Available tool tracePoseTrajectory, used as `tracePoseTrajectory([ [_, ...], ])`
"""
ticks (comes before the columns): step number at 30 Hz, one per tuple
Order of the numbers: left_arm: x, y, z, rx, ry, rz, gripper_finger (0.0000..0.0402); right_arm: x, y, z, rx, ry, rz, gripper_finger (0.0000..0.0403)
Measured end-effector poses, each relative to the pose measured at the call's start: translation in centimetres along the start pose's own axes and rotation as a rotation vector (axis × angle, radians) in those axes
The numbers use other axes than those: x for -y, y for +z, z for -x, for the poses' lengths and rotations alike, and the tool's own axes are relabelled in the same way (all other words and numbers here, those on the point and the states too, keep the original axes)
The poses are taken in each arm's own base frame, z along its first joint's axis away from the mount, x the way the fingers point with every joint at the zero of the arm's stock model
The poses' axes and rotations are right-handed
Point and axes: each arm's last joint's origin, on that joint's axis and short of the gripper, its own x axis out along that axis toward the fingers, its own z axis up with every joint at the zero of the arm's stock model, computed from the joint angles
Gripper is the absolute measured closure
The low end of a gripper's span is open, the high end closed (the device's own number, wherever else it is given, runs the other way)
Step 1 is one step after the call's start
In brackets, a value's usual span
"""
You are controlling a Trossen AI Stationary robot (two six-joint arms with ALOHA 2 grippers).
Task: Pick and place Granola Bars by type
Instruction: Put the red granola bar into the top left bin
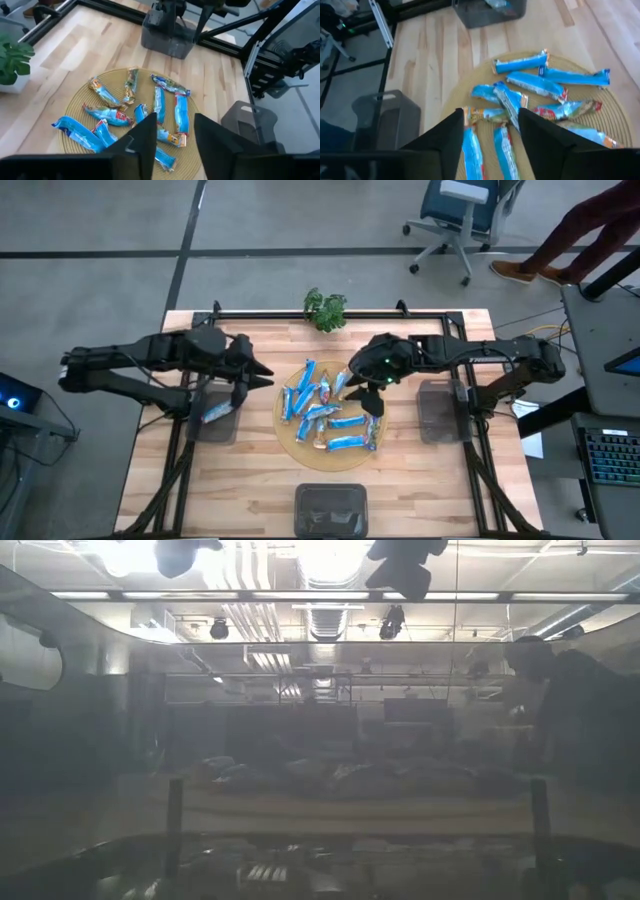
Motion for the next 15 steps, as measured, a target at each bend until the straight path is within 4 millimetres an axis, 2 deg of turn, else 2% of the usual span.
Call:
tracePoseTrajectory([
  [7, -0.2, -0.1, -2.0, -0.057, 0.026, 0.004, 0.0264, 0.2, -0.7, 0.0, -0.068, -0.018, 0.043, 0.0164],
  [11, -0.8, -0.5, -4.5, -0.121, 0.153, 0.043, 0.0264, 0.2, -1.0, 0.4, -0.092, -0.023, 0.042, 0.0163],
  [15, -1.4, -0.9, -7.2, -0.19, 0.208, 0.097, 0.0264, -0.1, -0.9, 1.6, -0.058, -0.016, 0.051, 0.0173],
])
